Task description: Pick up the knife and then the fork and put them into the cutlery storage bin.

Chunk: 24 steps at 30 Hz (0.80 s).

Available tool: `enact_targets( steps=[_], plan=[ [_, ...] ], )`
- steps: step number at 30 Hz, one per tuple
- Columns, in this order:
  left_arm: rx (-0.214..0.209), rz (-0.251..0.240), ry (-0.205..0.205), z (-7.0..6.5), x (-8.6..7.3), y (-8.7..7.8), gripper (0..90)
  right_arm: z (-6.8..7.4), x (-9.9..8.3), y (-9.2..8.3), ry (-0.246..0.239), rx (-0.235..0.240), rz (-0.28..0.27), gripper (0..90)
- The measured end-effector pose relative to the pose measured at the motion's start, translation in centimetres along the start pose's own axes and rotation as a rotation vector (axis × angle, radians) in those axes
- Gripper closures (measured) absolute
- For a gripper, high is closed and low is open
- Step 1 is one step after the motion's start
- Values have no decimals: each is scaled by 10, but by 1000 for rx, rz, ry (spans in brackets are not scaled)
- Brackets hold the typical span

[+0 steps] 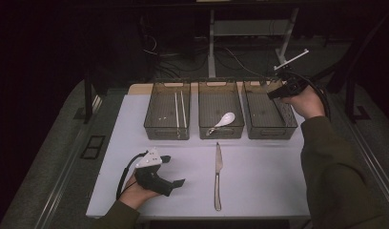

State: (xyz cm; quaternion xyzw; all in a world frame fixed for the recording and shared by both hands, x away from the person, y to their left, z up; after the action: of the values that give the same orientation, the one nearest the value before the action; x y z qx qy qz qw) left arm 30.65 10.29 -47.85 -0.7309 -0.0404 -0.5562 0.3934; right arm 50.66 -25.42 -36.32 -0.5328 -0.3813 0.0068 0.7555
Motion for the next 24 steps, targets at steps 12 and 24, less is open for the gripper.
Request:
enact_targets(
  steps=[12,24],
  plan=[
    [-6,10,5,-1,-1,0,0,-25,-27,50,80,25,102,852],
    [-8,10,6,-1,-1,1,0,-32,-45,84,111,22,163,848]
  ],
)
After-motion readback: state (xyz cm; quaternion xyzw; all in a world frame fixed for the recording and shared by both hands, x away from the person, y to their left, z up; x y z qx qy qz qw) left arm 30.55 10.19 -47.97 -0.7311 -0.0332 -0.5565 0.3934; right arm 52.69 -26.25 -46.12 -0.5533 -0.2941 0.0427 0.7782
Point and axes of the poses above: each handheld gripper's, and its own axes: y roughly forward along the jaws, x roughly out of its top, z roughly to its left, the point moved 8 cm from there along y, roughly forward along the jaws, and after that the axes turned 8 degrees about x, right-handed, at the moved point
